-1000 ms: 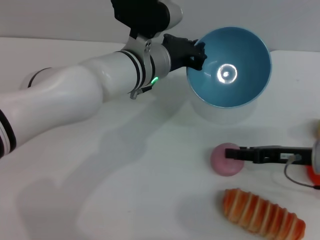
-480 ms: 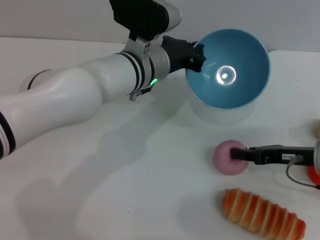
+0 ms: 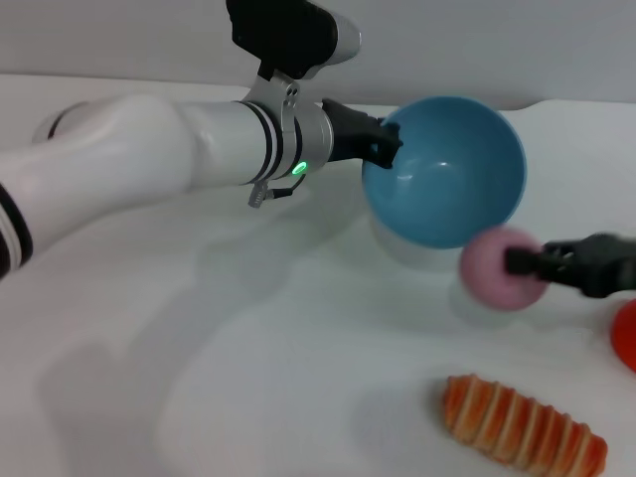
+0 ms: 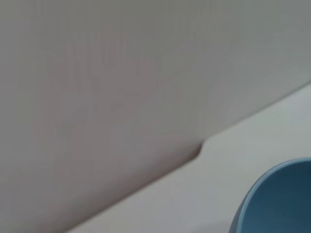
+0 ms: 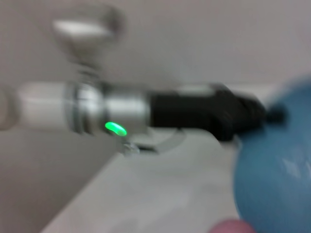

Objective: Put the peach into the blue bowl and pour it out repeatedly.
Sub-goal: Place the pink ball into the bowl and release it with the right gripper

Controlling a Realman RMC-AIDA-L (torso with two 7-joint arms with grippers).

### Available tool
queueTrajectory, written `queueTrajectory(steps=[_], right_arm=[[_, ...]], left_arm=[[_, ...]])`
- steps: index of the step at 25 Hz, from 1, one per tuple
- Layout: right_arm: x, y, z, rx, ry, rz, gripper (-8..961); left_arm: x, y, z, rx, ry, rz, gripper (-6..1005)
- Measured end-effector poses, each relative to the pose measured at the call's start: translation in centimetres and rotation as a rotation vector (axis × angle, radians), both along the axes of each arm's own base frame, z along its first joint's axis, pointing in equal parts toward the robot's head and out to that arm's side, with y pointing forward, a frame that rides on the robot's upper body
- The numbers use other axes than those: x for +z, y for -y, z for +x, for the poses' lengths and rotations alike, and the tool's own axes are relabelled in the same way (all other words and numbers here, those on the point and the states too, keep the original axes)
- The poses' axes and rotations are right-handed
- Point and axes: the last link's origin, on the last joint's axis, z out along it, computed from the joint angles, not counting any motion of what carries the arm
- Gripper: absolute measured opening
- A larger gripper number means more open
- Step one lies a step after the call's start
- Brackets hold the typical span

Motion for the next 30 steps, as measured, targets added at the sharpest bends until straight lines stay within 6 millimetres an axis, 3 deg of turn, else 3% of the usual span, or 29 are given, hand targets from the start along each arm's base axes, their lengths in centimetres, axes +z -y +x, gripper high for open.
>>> queueTrajectory(steps=[3, 6, 12, 17, 28, 30], right_arm=[[3.1, -0.1, -1.5, 0.059, -0.032, 0.052, 86], [4.1, -0.8, -1.8, 0.033, -0.041, 0.107, 74], [2.6, -3.0, -1.2, -0.043, 0.007, 0.167, 54], [1.5, -3.6, -1.0, -0.038, 0.031, 0.185, 56], [2.0, -3.3, -0.5, -0.02, 0.026, 0.224, 462], [2.2, -3.2, -0.3, -0.022, 0.026, 0.236, 481]], left_arm=[[-0.2, 0.0, 0.3, 0.009, -0.012, -0.042, -1], [-0.6, 0.3, 0.7, 0.002, -0.016, -0.069, 0], [-1.5, 1.1, 1.4, -0.012, -0.015, -0.115, -1], [-1.9, 1.4, 1.5, -0.013, -0.011, -0.125, -1], [-1.4, 0.9, 1.3, -0.011, -0.013, -0.106, -1], [-1.1, 0.6, 1.5, -0.012, -0.007, -0.094, -1]])
